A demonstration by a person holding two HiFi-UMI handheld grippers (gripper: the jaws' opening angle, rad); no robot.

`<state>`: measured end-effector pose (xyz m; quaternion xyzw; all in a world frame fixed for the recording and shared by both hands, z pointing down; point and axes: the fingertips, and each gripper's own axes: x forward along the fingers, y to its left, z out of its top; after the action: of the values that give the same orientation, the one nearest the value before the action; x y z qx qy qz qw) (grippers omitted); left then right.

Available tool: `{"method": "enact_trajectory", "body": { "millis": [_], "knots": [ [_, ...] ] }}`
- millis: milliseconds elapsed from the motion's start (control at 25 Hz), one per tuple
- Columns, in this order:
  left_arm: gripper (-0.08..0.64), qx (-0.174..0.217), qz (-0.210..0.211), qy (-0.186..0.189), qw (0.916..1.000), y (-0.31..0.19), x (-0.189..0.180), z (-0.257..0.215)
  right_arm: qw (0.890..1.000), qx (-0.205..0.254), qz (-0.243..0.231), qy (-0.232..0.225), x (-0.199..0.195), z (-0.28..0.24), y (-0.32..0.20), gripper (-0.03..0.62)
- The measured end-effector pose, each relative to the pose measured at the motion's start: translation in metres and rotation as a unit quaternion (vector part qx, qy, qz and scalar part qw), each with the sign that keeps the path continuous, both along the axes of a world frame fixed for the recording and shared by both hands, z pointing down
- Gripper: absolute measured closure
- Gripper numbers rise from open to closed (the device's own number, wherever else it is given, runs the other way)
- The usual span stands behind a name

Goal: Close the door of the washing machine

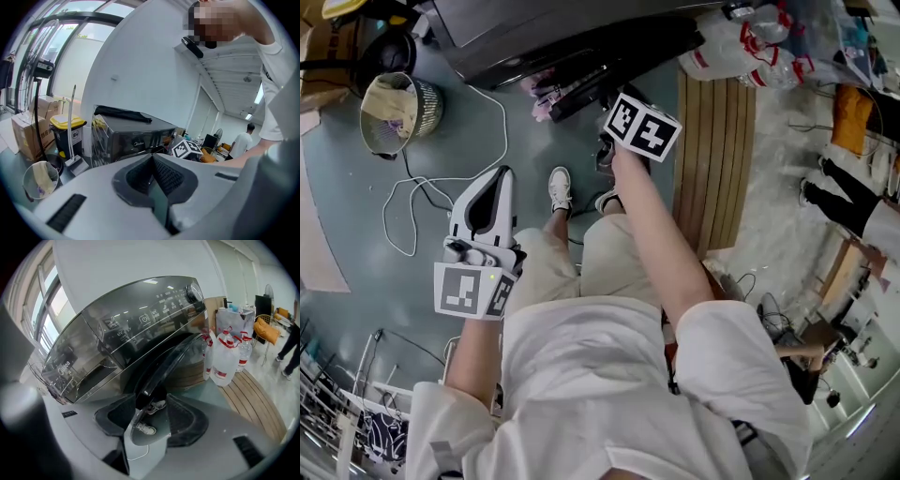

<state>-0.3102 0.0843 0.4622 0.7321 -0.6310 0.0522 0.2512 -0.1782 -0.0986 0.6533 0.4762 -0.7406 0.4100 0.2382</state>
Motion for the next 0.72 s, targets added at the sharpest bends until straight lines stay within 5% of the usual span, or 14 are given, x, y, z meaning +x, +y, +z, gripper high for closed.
{"method": "enact_trajectory", "body": {
  "millis": [720],
  "knots": [
    [0.554,-0.011,-0.017,0.009,0.9998,0.015,-0.016,0.017,0.998,0.033,-0.046,0.016,-0.042,-0.002,-0.023,0.368]
  ]
}}
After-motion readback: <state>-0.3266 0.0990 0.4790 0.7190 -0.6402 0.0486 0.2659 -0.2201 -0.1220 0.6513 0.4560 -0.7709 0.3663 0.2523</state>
